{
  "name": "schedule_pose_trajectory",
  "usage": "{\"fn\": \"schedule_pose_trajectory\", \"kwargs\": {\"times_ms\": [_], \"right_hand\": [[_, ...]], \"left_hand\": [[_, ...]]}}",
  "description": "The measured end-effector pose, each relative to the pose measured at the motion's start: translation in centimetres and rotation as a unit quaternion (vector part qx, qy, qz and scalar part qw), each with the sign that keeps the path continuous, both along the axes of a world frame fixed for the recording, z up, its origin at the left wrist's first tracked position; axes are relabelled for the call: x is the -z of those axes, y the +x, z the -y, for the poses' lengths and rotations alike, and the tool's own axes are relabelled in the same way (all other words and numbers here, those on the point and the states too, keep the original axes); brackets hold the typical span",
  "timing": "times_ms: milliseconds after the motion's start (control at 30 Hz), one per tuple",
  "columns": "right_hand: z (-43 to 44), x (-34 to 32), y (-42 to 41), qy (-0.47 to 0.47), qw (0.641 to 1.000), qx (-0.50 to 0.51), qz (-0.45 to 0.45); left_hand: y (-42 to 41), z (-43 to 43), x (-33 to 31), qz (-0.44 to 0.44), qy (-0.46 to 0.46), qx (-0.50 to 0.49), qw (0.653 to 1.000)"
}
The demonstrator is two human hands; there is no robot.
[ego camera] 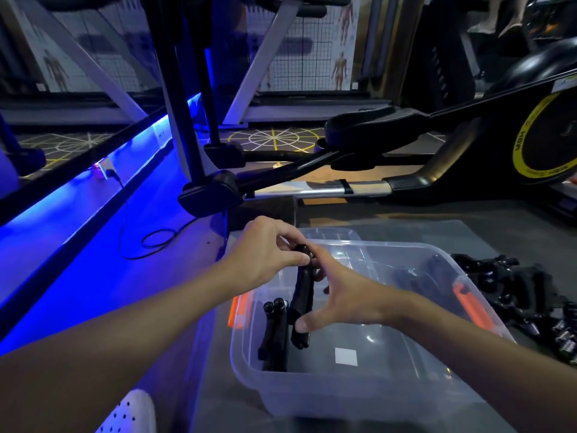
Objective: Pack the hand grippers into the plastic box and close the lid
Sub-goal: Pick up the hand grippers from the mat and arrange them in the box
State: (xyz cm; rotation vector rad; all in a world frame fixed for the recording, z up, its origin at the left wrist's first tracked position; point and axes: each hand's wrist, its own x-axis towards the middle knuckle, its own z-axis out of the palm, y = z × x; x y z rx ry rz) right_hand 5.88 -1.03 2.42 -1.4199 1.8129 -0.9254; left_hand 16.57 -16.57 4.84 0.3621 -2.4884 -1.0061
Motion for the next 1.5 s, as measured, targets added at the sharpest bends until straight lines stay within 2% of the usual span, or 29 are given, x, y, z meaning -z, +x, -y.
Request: {"fn": "schedule_pose_trajectory", "kwargs": {"times_ms": [233, 333, 500, 633, 733, 1133, 1500], "right_hand": [[1.0, 1.1, 0.1, 0.016, 0.999, 0.031, -0.019], [1.3, 2.8, -0.7, 0.065, 0.997, 0.035, -0.016], [2.1, 7.2, -1.8, 0.147, 0.988, 0.051, 0.015], [3.4, 10.4, -2.4, 0.176, 0.981, 0.061, 0.056], [4.3, 12.1, -3.2, 0.187, 0.978, 0.062, 0.069], [7.2, 15.7, -3.5, 0.234, 0.971, 0.038, 0.037], [6.5, 16.9, -2.9, 0.21, 0.976, 0.044, 0.032]], "left_hand": [[0.2, 0.6, 0.3, 0.019, 0.02, 0.005, 1.0], [0.9, 2.1, 1.1, 0.1, -0.018, 0.006, 0.995], [3.5, 3.8, 2.8, 0.247, -0.089, 0.022, 0.965], [4.7, 4.9, 3.8, 0.326, -0.149, 0.064, 0.931], [5.1, 5.8, 4.1, 0.36, -0.154, 0.082, 0.917], [4.5, 6.9, 4.9, 0.378, -0.135, 0.104, 0.91], [5.0, 6.4, 4.8, 0.367, -0.125, 0.1, 0.916]]}}
